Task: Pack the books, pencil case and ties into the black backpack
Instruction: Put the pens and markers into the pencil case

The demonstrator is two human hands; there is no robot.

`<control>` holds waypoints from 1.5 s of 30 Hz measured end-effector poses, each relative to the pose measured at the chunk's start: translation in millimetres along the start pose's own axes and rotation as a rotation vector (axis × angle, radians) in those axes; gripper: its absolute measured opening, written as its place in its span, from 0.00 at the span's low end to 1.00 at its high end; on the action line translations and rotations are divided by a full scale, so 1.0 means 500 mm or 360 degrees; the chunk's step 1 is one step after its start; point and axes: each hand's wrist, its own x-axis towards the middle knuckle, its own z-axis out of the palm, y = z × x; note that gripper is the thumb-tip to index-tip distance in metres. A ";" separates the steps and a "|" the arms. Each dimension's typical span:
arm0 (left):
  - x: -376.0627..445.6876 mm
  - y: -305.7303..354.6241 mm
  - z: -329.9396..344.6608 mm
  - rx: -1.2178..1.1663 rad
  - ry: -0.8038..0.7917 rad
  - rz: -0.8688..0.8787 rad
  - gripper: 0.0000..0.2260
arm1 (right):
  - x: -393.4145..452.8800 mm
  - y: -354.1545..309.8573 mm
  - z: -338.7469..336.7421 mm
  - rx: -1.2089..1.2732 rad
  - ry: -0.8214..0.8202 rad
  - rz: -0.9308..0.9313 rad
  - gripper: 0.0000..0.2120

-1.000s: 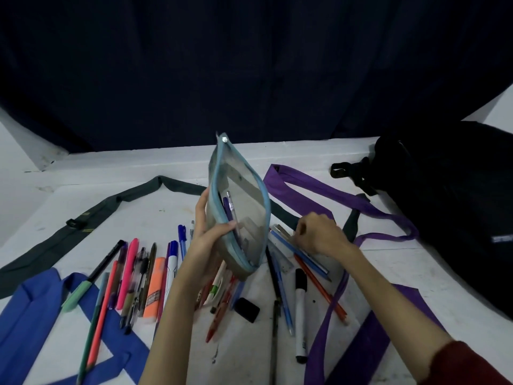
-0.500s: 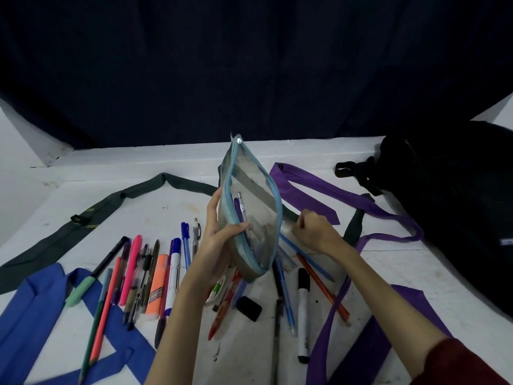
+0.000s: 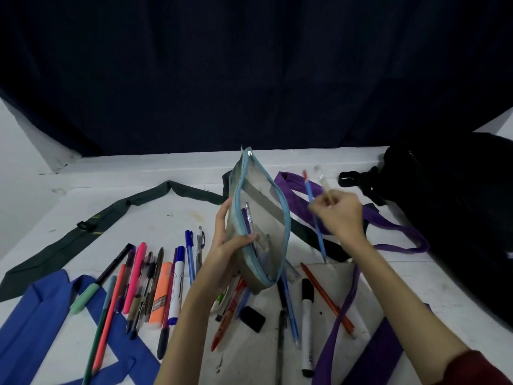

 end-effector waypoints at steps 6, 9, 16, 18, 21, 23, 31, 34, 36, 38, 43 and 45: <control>0.002 -0.011 0.002 -0.0011 -0.0009 -0.0034 0.40 | -0.051 -0.158 -0.063 0.0973 0.0118 -0.0128 0.02; 0.003 -0.014 0.005 0.0018 -0.0076 -0.0070 0.43 | -0.081 -0.169 -0.038 0.0748 -0.0180 -0.0190 0.07; 0.008 -0.016 -0.004 -0.0115 -0.0068 -0.0039 0.39 | -0.100 -0.142 0.015 -0.0047 -0.0435 -0.0210 0.03; 0.010 -0.017 -0.006 -0.0119 -0.0060 -0.0031 0.40 | -0.097 -0.147 0.012 -0.0022 -0.0448 -0.0224 0.06; 0.010 -0.018 -0.005 -0.0134 -0.0036 -0.0008 0.40 | -0.092 -0.156 0.005 0.0007 -0.0663 -0.0125 0.15; 0.010 -0.018 -0.002 -0.0121 -0.0045 -0.0013 0.41 | -0.094 -0.159 0.007 -0.0133 -0.0744 -0.0179 0.19; 0.005 -0.013 0.006 -0.0164 -0.0064 -0.0047 0.40 | -0.090 -0.150 0.037 -0.0240 -0.0564 -0.0391 0.14; 0.003 -0.011 0.004 -0.0145 -0.0033 -0.0058 0.40 | -0.080 -0.143 0.018 -0.0007 -0.0384 -0.0458 0.06; 0.002 -0.010 0.000 -0.0139 -0.0040 -0.0054 0.41 | -0.068 -0.128 0.005 0.0062 -0.0237 -0.0500 0.06; 0.002 -0.007 -0.003 -0.0146 -0.0021 -0.0045 0.39 | -0.057 -0.099 -0.005 0.0094 -0.0125 -0.0484 0.07; 0.001 0.005 -0.010 -0.0217 0.0047 -0.0025 0.38 | -0.056 0.015 -0.025 -0.0773 -0.0664 -0.0093 0.07; 0.002 0.008 -0.015 -0.0212 0.0076 -0.0028 0.38 | -0.068 0.058 -0.022 -0.1125 -0.0928 0.0024 0.11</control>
